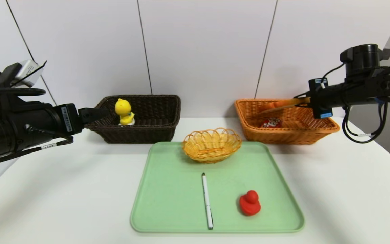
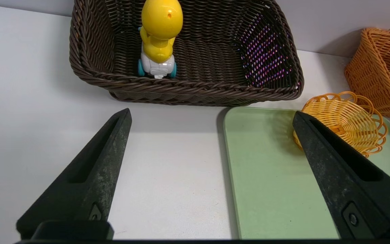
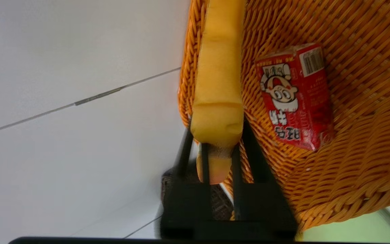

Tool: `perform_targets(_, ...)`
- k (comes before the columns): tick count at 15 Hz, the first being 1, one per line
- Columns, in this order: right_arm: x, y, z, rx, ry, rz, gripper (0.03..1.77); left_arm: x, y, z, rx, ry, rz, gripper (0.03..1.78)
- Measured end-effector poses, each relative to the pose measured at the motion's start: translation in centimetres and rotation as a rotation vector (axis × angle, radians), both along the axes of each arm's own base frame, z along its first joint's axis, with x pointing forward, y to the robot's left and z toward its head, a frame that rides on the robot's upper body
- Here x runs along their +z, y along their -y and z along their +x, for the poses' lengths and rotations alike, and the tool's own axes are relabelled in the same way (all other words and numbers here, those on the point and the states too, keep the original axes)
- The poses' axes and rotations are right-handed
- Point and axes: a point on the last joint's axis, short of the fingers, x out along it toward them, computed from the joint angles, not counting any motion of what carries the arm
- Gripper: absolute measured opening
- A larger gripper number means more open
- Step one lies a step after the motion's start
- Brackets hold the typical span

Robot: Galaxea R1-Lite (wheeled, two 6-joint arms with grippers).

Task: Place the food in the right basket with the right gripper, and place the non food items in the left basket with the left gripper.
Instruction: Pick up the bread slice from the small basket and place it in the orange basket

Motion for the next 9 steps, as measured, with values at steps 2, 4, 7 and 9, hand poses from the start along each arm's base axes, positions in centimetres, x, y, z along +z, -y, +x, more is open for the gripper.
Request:
perform_targets(2, -0.07, 0.06, 0.09, -0.003, 0.003, -0.002, 0.62, -0.01, 0.00, 0.00, 0.000, -0.001, 0.001, 1.69)
perform_targets(4, -0.10, 0.05, 0.10, 0.001, 0.001, 0.002, 0.88, 0.03, 0.00, 0.00, -0.001, 0.001, 0.002, 1.69)
perform_targets(7, 0.03, 0.07, -0.01, 0.000, 0.000, 0.002, 1.14, 0.12, 0.00, -0.02, -0.001, 0.004, 0.002, 1.69)
perform_targets(9, 0.75, 0.06, -0.46, 0.000, 0.013, 0.000, 1.27, 0.22, -0.01, -0.06, 0.000, 0.008, 0.001, 1.69)
